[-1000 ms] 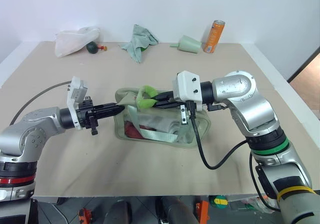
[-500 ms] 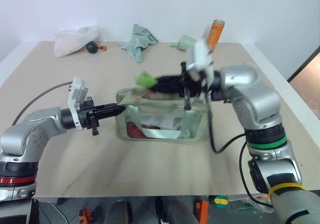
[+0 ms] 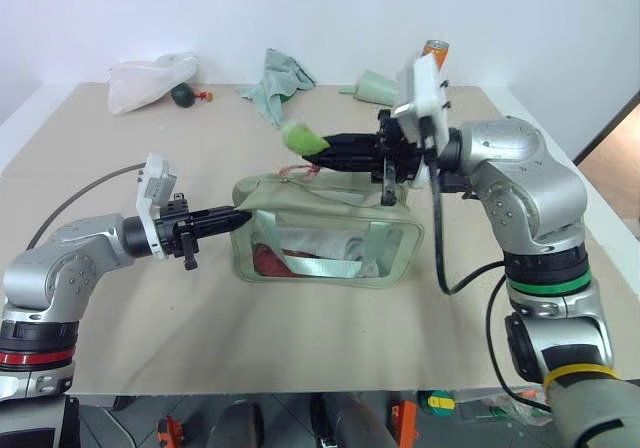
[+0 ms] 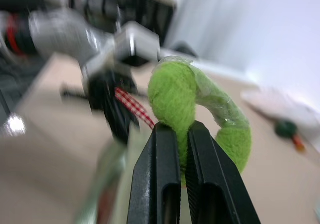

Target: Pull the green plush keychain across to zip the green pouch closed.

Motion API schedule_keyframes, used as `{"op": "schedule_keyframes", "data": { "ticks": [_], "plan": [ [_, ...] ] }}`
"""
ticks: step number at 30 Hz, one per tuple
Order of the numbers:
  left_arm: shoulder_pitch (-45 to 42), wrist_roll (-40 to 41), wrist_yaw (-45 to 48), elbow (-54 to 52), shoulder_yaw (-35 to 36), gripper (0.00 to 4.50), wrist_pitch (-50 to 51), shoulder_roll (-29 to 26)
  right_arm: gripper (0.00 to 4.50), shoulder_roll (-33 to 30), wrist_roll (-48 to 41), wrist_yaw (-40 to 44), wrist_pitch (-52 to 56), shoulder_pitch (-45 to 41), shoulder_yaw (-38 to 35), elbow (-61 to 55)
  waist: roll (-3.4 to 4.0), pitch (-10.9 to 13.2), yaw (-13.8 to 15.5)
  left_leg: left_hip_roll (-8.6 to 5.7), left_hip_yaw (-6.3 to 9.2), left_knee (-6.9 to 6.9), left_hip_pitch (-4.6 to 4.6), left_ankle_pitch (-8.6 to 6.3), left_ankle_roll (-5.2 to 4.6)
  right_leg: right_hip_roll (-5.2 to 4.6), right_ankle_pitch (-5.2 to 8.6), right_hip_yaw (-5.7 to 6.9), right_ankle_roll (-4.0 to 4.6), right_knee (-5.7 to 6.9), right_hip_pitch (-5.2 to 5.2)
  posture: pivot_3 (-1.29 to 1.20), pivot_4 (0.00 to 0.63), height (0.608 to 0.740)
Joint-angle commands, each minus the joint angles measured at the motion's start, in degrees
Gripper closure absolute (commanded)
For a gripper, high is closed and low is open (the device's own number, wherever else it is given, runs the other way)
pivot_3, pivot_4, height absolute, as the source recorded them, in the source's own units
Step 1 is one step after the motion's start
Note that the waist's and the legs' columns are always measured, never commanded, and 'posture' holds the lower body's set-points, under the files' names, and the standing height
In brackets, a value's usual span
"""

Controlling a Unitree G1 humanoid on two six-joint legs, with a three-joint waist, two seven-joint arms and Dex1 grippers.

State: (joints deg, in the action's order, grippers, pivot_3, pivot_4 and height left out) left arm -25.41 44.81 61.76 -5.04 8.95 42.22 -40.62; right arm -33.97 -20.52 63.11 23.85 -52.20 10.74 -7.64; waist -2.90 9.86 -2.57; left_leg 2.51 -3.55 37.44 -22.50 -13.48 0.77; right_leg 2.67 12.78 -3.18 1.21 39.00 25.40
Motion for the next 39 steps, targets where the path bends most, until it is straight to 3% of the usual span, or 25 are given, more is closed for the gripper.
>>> {"op": "schedule_keyframes", "data": {
  "ticks": [1,10,18,23,29,34,38,39],
  "plan": [
    [-0.2,-0.8,0.3,0.3,-0.4,4.5,-0.5,0.0,4.46,-3.8,7.7,0.0,-7.4,0.8,1.2,1.2,0.01,0.0,0.0,0.0,-0.01,0.0,-0.02,0.0,0.0,0.0,0.0,-0.01,0.0,0.0,0.02,0.0,0.15,0.74],
    [0.2,-0.9,0.6,0.5,-0.5,4.5,-0.8,0.3,4.46,-23.6,13.2,-0.3,-12.9,3.8,-11.0,7.3,0.03,0.0,0.4,-0.15,-0.05,-0.04,-0.04,-0.04,-0.06,-0.13,0.05,-0.06,0.04,-0.05,0.02,0.0,0.15,0.74],
    [-0.6,-1.3,1.4,1.7,-1.2,4.5,-1.1,0.6,4.46,-34.6,13.6,0.9,-8.4,20.8,-18.0,0.8,0.07,0.0,0.1,-0.07,-0.09,-0.07,0.07,-0.06,-0.08,-0.03,0.06,-0.12,0.01,-0.02,0.0,0.0,0.15,0.74],
    [-0.4,-1.5,1.4,1.7,-1.5,4.5,-1.4,0.9,4.46,-29.1,16.7,-6.2,-7.6,28.8,-14.2,-3.2,0.06,0.0,-0.1,-0.06,-0.15,-0.03,0.14,-0.05,-0.07,-0.03,0.05,-0.17,-0.05,-0.01,-0.05,0.0,0.15,0.74],
    [-0.5,-1.5,1.3,1.7,-1.4,4.5,-1.3,1.2,4.46,-18.0,21.0,-11.6,-8.2,29.7,-5.0,-3.9,0.07,0.0,-0.2,0.01,-0.17,-0.01,0.25,0.03,0.02,0.07,-0.05,-0.19,-0.2,0.02,-0.08,0.0,0.15,0.74],
    [-0.6,-1.4,0.4,1.7,-0.9,4.5,-1.4,1.5,4.46,-16.8,23.2,-10.6,-9.9,28.6,-2.1,-0.7,0.06,0.0,-0.2,0.02,-0.17,-0.03,0.23,0.03,0.03,0.09,-0.04,-0.2,-0.18,0.04,-0.08,0.0,0.15,0.74],
    [-0.9,-0.6,-1.6,2.3,0.5,4.5,-0.7,2.0,4.46,-17.8,20.5,-8.5,-9.4,26.9,-5.2,1.5,0.06,0.0,-0.2,0.02,-0.17,-0.02,0.25,0.03,0.02,0.09,-0.04,-0.21,-0.18,0.04,-0.09,0.0,0.15,0.74],
    [-1.0,-0.5,-1.8,2.3,0.6,4.5,-0.6,2.0,3.77,-18.0,19.4,-7.9,-9.1,26.8,-6.0,1.5,0.06,0.0,-0.2,0.02,-0.17,-0.02,0.25,0.03,0.02,0.1,-0.05,-0.21,-0.19,0.04,-0.09,0.0,0.15,0.74]
  ]
}}
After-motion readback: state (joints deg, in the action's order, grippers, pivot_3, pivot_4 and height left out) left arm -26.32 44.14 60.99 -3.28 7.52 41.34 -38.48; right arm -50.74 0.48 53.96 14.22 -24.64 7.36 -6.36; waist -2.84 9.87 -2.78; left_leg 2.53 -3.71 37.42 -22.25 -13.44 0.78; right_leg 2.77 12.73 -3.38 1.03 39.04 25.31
